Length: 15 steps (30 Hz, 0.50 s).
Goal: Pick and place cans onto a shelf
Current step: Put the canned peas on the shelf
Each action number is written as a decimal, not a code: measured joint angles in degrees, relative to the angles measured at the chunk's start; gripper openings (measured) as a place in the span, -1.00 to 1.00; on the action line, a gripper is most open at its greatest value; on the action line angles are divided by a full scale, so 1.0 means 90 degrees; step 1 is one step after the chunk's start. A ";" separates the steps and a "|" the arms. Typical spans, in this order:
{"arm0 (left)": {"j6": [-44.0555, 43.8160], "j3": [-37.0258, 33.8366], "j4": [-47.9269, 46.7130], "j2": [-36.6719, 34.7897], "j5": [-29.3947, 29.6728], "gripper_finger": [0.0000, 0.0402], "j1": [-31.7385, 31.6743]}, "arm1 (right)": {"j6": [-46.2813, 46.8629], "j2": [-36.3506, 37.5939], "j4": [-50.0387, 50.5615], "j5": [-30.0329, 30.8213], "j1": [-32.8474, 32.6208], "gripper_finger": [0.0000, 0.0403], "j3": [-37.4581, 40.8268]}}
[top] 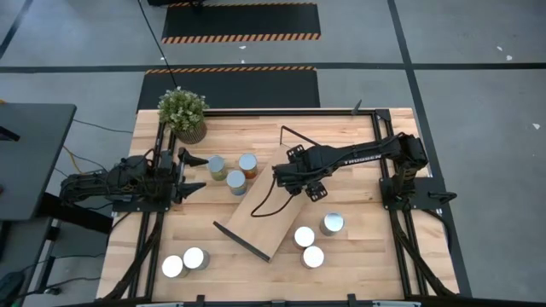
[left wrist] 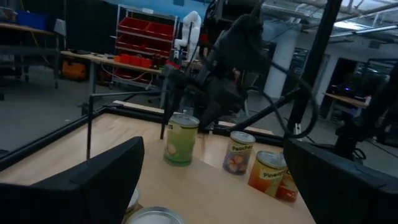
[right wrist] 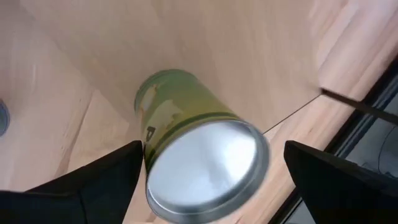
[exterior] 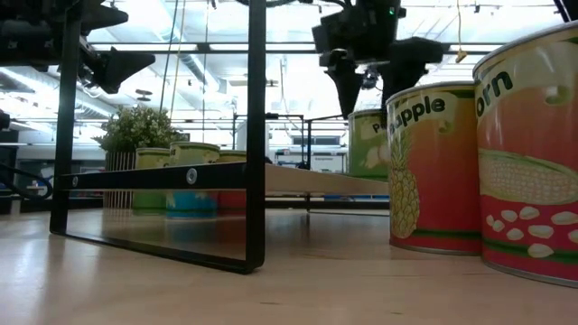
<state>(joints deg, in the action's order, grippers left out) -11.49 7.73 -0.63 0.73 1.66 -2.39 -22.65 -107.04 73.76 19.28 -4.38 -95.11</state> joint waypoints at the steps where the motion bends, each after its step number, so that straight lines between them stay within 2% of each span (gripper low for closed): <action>1: -0.0053 0.0000 0.0000 0.0000 0.0018 0.95 0.0000 | 0.0000 -0.0002 0.0016 -0.0003 0.0000 0.98 -0.0057; 6: -0.0336 0.0000 -0.0007 0.0001 0.0060 0.95 0.0000 | 0.0129 -0.0005 -0.0010 -0.0001 -0.0048 0.97 -0.0357; 13: -0.0391 0.0000 -0.0005 0.0000 0.0448 0.95 0.0000 | 0.0217 -0.0057 -0.1259 0.0044 -0.0079 0.97 -0.0422; 15: -0.0328 0.0000 -0.0005 0.0001 0.0458 0.95 0.0000 | 0.0134 -0.0091 -0.1269 0.0121 -0.0076 0.97 -0.0411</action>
<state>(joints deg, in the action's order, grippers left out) -14.44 7.73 -0.67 0.74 5.78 -2.39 -21.45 -107.86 62.33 20.37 -5.07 -98.81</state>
